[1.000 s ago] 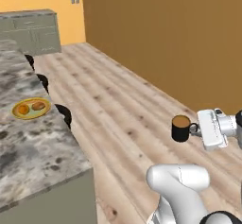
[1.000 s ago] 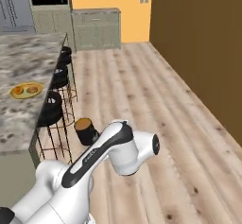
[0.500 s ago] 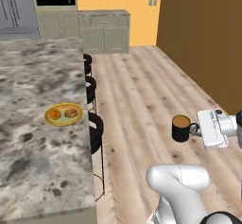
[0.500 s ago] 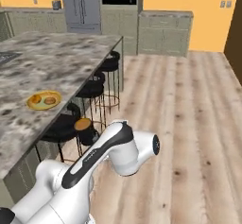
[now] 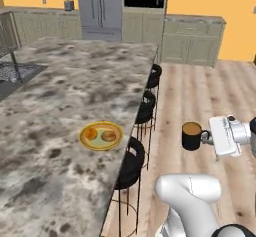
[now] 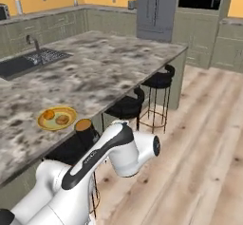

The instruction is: Pick up the brewed coffee from the coffee machine and place it next to the breakfast plate on the dining counter.

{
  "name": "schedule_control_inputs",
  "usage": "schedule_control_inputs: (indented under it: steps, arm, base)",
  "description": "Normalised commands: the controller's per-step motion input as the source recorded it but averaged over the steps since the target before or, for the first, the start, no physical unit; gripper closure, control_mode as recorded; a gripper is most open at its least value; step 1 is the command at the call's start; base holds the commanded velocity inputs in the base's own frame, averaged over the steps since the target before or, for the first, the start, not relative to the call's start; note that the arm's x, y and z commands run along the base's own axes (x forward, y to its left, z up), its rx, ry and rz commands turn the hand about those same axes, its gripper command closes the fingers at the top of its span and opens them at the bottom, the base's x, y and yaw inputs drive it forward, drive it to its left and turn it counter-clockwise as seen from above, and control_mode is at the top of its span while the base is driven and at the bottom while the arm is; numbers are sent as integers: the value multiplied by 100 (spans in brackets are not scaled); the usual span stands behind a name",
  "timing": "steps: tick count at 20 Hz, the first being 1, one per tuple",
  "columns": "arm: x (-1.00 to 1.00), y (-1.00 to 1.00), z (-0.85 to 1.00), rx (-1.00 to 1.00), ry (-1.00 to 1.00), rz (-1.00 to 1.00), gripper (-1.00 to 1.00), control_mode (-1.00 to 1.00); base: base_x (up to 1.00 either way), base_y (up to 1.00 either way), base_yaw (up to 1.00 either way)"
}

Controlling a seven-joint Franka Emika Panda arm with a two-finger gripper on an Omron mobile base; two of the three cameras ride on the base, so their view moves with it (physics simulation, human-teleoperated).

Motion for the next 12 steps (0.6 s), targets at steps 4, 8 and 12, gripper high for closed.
schedule_control_inputs:
  steps: [4,8,12]
  arm:
    - [0,0,0,0,0,0,100,100]
    - [0,0,0,0,0,0,100,100]
    - [0,0,0,0,0,0,100,100]
  base:
    - [76,-59,61]
    - [73,-62,59]
    - [75,-53,63]
